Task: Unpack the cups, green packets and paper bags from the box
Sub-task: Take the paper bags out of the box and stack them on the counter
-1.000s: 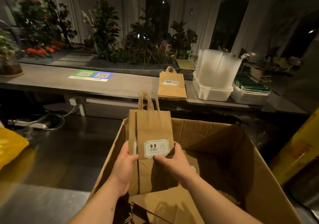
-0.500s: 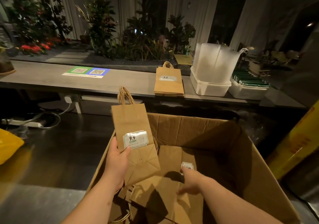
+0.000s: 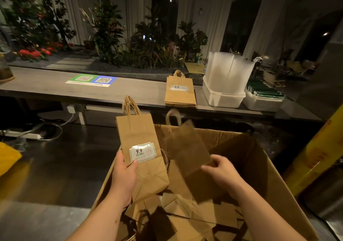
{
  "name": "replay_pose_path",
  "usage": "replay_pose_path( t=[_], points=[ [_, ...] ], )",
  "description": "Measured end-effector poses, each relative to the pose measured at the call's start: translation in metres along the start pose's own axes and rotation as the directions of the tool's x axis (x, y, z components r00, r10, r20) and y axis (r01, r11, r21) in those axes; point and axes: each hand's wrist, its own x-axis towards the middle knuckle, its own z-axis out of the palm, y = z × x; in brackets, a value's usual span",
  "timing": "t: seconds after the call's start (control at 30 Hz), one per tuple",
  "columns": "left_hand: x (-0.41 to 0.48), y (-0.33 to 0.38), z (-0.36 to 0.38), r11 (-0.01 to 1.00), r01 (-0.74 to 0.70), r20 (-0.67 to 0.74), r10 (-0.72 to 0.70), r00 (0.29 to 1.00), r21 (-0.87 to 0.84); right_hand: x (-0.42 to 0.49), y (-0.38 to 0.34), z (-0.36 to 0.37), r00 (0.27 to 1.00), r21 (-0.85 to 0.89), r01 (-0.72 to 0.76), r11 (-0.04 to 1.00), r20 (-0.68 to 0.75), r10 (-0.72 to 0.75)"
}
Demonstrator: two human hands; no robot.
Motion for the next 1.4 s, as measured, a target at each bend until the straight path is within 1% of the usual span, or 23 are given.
replay_pose_path(
  t=[0.03, 0.1, 0.2, 0.27, 0.37, 0.43, 0.5, 0.53, 0.57, 0.6, 0.63, 0.67, 0.7, 0.8, 0.87, 0.93, 0.97, 1.0, 1.07, 1.13, 1.23, 1.33, 1.4],
  points=[
    [0.001, 0.0, 0.001, 1.0, 0.015, 0.029, -0.015, 0.999, -0.002, -0.004, -0.011, 0.002, 0.997, 0.027, 0.051, 0.998, -0.065, -0.049],
    [0.0, 0.001, 0.003, 0.999, 0.044, 0.093, -0.046, 0.995, 0.024, -0.009, -0.031, 0.017, 0.981, -0.03, 0.149, 0.988, -0.122, -0.151],
    [-0.005, 0.002, 0.005, 0.996, 0.06, 0.159, -0.07, 0.985, 0.067, -0.019, -0.056, 0.054, 0.948, -0.22, 0.262, 0.94, -0.123, -0.293],
    [-0.009, 0.001, 0.005, 0.993, 0.075, 0.162, -0.089, 0.983, 0.094, -0.025, -0.063, 0.079, 0.929, -0.324, 0.331, 0.886, -0.053, -0.366],
    [-0.014, 0.0, 0.002, 0.989, 0.116, 0.156, -0.129, 0.979, 0.09, -0.025, -0.062, 0.109, 0.908, -0.422, 0.418, 0.804, 0.162, -0.387],
    [-0.016, 0.001, 0.001, 0.989, 0.13, 0.161, -0.139, 0.977, 0.064, -0.02, -0.055, 0.115, 0.905, -0.362, 0.424, 0.83, 0.128, -0.406],
    [-0.018, 0.003, 0.002, 0.988, 0.157, 0.168, -0.153, 0.974, -0.009, -0.006, -0.04, 0.112, 0.916, -0.324, 0.368, 0.872, -0.035, -0.399],
    [-0.018, 0.004, 0.001, 0.988, 0.153, 0.178, -0.145, 0.973, -0.029, -0.001, -0.034, 0.109, 0.926, -0.307, 0.317, 0.898, -0.103, -0.362],
    [-0.017, 0.004, 0.0, 0.99, 0.14, 0.199, -0.13, 0.971, -0.036, 0.004, -0.03, 0.106, 0.956, -0.203, 0.235, 0.951, -0.129, -0.264],
    [-0.017, 0.005, 0.0, 0.991, 0.129, 0.226, -0.116, 0.967, -0.045, 0.009, -0.026, 0.103, 0.986, -0.022, 0.135, 0.991, -0.101, -0.136],
    [-0.016, 0.006, -0.001, 0.99, 0.123, 0.251, -0.104, 0.962, -0.062, 0.011, -0.025, 0.104, 1.0, 0.165, 0.018, 0.986, -0.016, -0.016],
    [-0.016, 0.006, -0.001, 0.988, 0.13, 0.274, -0.104, 0.956, -0.079, 0.011, -0.025, 0.106, 0.996, 0.277, -0.064, 0.959, 0.076, 0.044],
    [-0.015, 0.006, 0.002, 0.986, 0.142, 0.29, -0.111, 0.95, -0.085, 0.01, -0.023, 0.109, 0.99, 0.271, -0.092, 0.958, 0.131, 0.058],
    [-0.012, -0.001, 0.005, 0.997, 0.075, 0.254, -0.077, 0.964, 0.019, 0.007, -0.019, 0.121, 0.994, 0.088, -0.021, 0.996, 0.112, 0.011],
    [-0.008, -0.005, 0.005, 0.994, 0.014, 0.182, -0.033, 0.983, 0.106, 0.016, -0.018, 0.115, 0.982, 0.087, -0.014, 0.996, 0.188, -0.003],
    [-0.005, -0.005, 0.003, 0.996, 0.023, 0.131, -0.034, 0.991, 0.089, 0.026, -0.012, 0.098, 0.969, 0.082, -0.01, 0.997, 0.247, -0.011],
    [-0.004, -0.004, 0.002, 0.998, 0.032, 0.108, -0.038, 0.993, 0.058, 0.033, -0.003, 0.086, 0.98, -0.009, 0.007, 1.0, 0.201, -0.005],
    [-0.004, -0.003, 0.001, 0.999, 0.034, 0.073, -0.036, 0.997, 0.031, 0.038, 0.01, 0.074, 0.992, -0.169, 0.013, 0.986, 0.129, 0.009],
    [-0.003, -0.001, -0.001, 1.0, 0.016, -0.001, -0.016, 1.0, -0.008, 0.042, 0.04, 0.055, 0.994, -0.484, -0.024, 0.874, 0.083, 0.073],
    [-0.002, 0.0, -0.002, 1.0, -0.005, -0.049, 0.003, 0.999, -0.03, 0.039, 0.064, 0.045, 0.951, -0.673, -0.043, 0.739, 0.198, 0.236],
    [-0.001, 0.0, -0.001, 0.999, -0.029, -0.062, 0.028, 0.998, -0.02, 0.032, 0.074, 0.047, 0.851, -0.778, 0.013, 0.629, 0.339, 0.401],
    [-0.004, 0.0, 0.0, 0.999, -0.039, -0.043, 0.039, 0.998, 0.012, 0.029, 0.068, 0.057, 0.822, -0.845, 0.119, 0.521, 0.378, 0.426],
    [-0.005, 0.0, -0.001, 0.999, -0.047, -0.031, 0.047, 0.998, 0.015, 0.028, 0.062, 0.055, 0.814, -0.849, 0.161, 0.503, 0.402, 0.419]
  ],
)
